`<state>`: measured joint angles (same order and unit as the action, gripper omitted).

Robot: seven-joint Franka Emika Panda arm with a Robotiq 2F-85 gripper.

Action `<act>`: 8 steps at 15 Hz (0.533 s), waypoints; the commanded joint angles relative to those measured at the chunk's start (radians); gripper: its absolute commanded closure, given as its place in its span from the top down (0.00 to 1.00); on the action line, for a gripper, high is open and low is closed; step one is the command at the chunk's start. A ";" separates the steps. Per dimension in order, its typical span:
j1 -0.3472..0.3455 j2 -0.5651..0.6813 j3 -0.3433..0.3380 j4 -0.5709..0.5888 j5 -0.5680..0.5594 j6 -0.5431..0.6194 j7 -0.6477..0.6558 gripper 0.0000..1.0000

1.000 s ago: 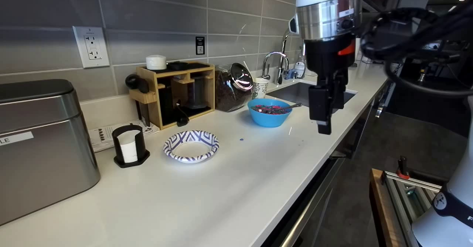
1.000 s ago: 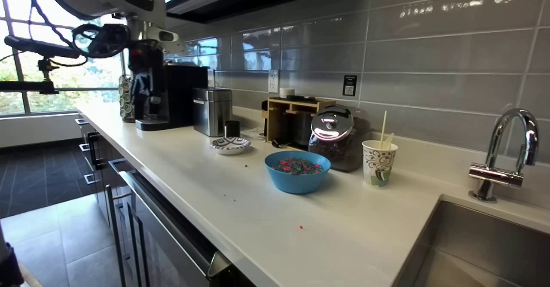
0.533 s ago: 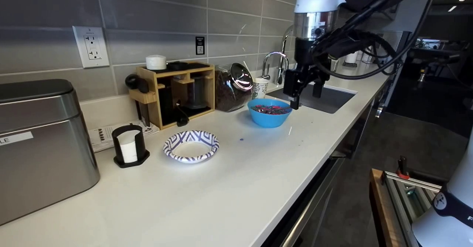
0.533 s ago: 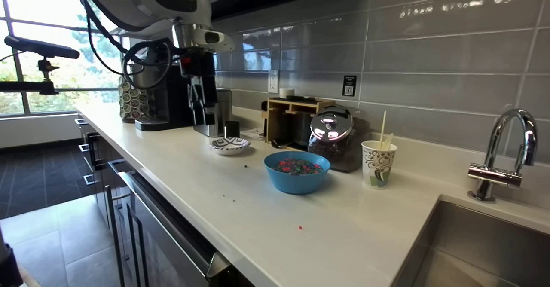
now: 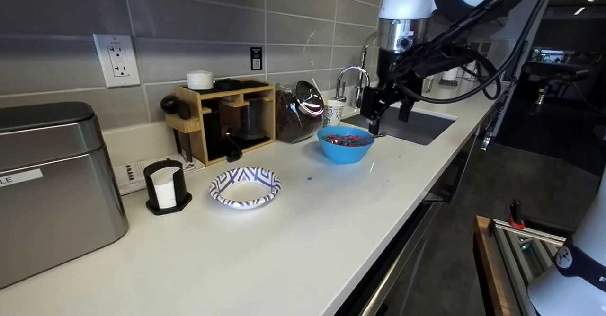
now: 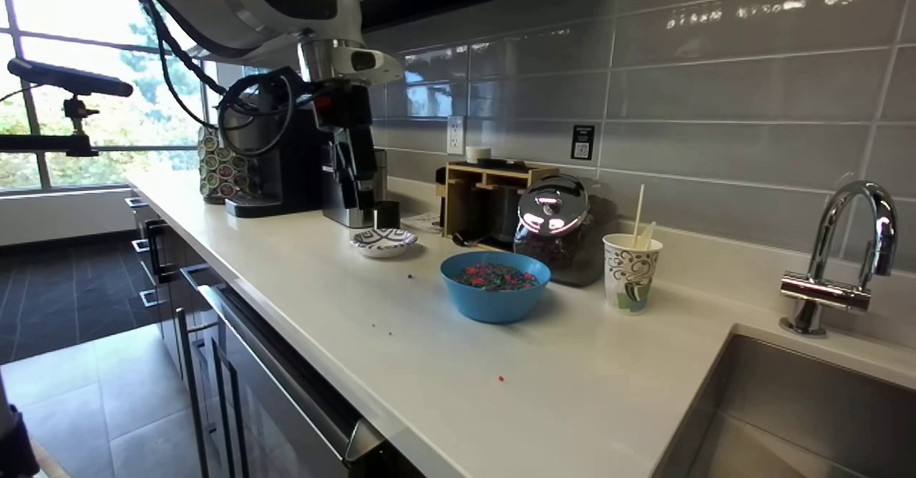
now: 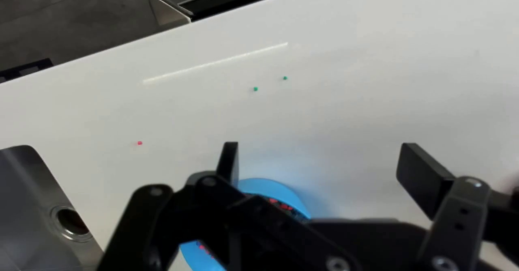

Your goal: Remove the knife from the cup

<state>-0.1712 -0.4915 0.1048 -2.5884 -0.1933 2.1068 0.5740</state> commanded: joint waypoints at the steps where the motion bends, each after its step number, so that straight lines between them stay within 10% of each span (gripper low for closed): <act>1: -0.034 0.045 -0.051 0.046 -0.007 0.017 -0.018 1.00; 8: -0.127 0.201 -0.187 0.197 0.000 0.166 -0.027 1.00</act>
<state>-0.2722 -0.3896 -0.0524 -2.4650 -0.1932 2.1948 0.5452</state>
